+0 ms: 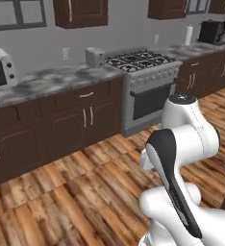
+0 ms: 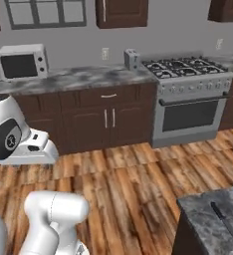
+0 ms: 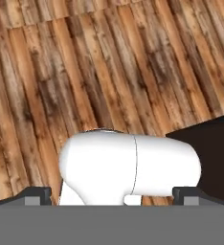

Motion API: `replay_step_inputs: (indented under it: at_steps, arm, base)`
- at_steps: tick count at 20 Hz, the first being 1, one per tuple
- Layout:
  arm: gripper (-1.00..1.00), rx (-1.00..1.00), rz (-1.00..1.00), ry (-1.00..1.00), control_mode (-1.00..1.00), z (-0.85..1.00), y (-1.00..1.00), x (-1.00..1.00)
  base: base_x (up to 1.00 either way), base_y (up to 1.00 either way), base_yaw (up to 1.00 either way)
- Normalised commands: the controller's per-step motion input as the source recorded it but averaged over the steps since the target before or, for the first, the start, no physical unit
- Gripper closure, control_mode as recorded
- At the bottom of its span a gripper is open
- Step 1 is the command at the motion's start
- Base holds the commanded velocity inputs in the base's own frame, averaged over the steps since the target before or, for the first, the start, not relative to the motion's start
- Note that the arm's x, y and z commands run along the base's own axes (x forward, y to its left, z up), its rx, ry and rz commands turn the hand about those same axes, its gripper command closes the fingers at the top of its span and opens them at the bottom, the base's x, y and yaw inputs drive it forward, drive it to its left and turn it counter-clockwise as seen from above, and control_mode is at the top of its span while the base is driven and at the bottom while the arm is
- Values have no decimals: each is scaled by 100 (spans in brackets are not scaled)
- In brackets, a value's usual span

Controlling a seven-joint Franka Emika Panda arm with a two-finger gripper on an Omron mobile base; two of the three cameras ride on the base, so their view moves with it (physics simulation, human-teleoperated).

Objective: Retrieve the butter from the fridge and place it on a plate on the dining table. Then retrieve the butter knife by the fridge and place it near the plate.

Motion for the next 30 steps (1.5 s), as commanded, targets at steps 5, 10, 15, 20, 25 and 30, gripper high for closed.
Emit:
replay_step_inputs:
  at_steps: [5, 10, 15, 20, 25, 30]
  arm:
    - [-100, 0, 0, 0, 100, 0, 0, 0]
    - [-100, 0, 0, 0, 100, 0, 0, 0]
    - [-100, 0, 0, 0, 100, 0, 0, 0]
    - [-100, 0, 0, 0, 100, 0, 0, 0]
    - [-100, 0, 0, 0, 100, 0, 0, 0]
    - [-100, 0, 0, 0, 100, 0, 0, 0]
  base:
    - [8, 7, -100]
    - [0, 0, -100]
    - [13, 42, -91]
    - [2, 78, -68]
    - [-16, 100, -43]
    - [30, 86, -70]
